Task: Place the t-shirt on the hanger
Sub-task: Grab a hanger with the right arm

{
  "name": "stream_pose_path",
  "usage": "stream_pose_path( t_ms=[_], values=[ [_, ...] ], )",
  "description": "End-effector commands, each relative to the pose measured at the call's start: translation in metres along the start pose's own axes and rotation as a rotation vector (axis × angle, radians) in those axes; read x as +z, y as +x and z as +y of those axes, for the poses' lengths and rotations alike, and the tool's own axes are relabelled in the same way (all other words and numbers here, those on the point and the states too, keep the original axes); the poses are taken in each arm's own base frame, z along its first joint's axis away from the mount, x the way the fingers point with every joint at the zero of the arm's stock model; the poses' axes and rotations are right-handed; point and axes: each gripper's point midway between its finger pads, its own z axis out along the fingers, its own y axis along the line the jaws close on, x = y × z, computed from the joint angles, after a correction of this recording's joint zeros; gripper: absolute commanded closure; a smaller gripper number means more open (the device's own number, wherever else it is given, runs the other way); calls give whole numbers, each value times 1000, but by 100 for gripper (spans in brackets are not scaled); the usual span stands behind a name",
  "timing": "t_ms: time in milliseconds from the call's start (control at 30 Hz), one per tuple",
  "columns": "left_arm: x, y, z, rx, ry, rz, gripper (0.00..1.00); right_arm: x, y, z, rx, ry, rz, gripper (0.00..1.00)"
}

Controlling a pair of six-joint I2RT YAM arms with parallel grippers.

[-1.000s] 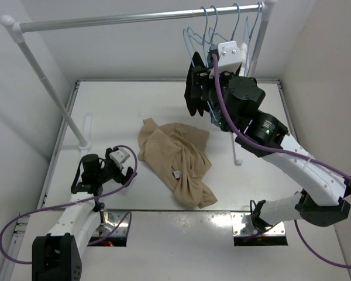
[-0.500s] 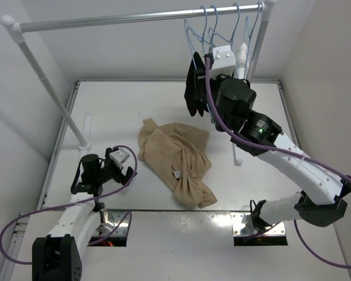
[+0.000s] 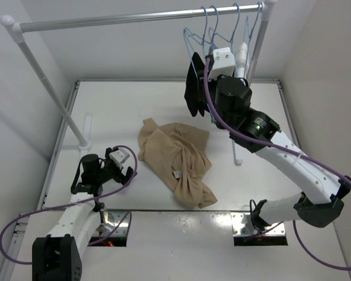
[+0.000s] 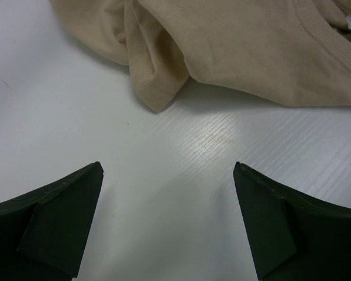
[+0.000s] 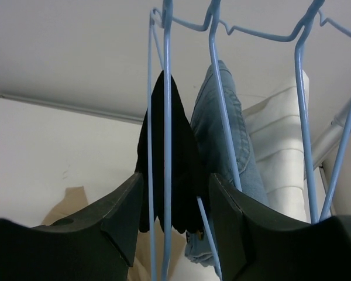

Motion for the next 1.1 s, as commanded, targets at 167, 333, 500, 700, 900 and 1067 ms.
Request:
stream_pose_path(
  t_ms=[167, 333, 500, 700, 900, 1067],
  values=[
    [-1, -19, 6, 36, -5, -55, 0, 5, 6, 5, 53, -55, 17, 57],
    [-1, -19, 6, 36, -5, -55, 0, 3, 4, 13, 72, -106, 6, 90],
    [-1, -19, 6, 36, -5, -55, 0, 3, -3, 12, 105, -104, -22, 95],
    [-1, -18, 8, 35, -13, -51, 0, 1, -7, 16, 107, -137, -38, 100],
    [-1, -18, 8, 35, -13, -51, 0, -5, -28, 21, 122, -200, -111, 100],
    [-1, -18, 8, 35, -13, -51, 0, -9, -57, 20, 121, -229, -197, 100]
  ],
)
